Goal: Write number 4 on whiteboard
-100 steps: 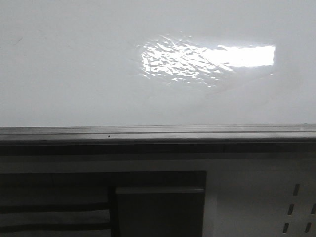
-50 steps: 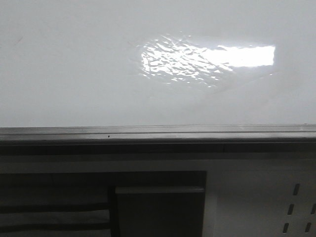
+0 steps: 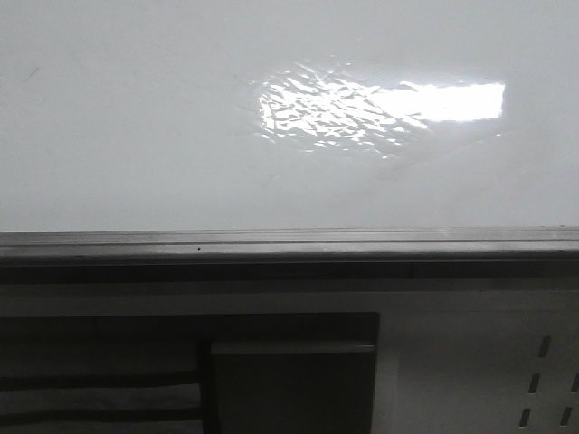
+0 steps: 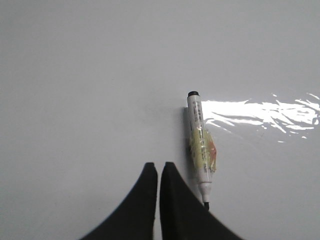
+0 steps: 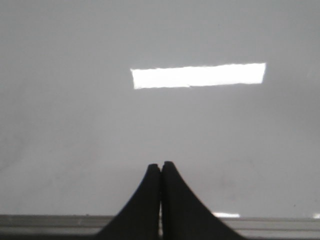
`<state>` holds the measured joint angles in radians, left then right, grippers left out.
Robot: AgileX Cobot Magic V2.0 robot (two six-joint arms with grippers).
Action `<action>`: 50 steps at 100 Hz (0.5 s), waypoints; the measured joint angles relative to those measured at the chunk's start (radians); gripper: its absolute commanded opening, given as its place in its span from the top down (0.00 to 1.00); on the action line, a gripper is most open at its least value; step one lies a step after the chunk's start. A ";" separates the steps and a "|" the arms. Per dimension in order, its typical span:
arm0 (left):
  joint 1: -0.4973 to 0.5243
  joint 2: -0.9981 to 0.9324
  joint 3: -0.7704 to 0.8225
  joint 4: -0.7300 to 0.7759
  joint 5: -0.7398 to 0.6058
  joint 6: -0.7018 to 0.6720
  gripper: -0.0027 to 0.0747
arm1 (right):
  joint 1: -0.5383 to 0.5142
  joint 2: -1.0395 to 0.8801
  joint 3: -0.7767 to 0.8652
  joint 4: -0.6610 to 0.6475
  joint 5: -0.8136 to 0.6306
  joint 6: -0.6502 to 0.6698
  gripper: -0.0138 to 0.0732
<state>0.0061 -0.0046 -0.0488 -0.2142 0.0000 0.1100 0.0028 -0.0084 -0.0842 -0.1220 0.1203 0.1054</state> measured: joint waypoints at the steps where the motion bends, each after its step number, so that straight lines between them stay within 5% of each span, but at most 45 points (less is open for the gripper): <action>1: 0.000 0.000 -0.006 0.000 0.000 0.000 0.99 | 0.000 0.000 -0.008 0.000 0.007 0.000 0.92; 30: 0.000 0.102 -0.406 -0.002 0.358 0.000 0.99 | 0.000 0.122 -0.368 0.018 0.364 0.000 0.92; 50: 0.000 0.277 -0.586 -0.002 0.523 0.000 0.99 | 0.000 0.277 -0.515 0.020 0.470 0.000 0.92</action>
<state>0.0061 0.2725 -0.6350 -0.2166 0.5230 0.1100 0.0028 0.2691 -0.5991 -0.1019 0.5903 0.1054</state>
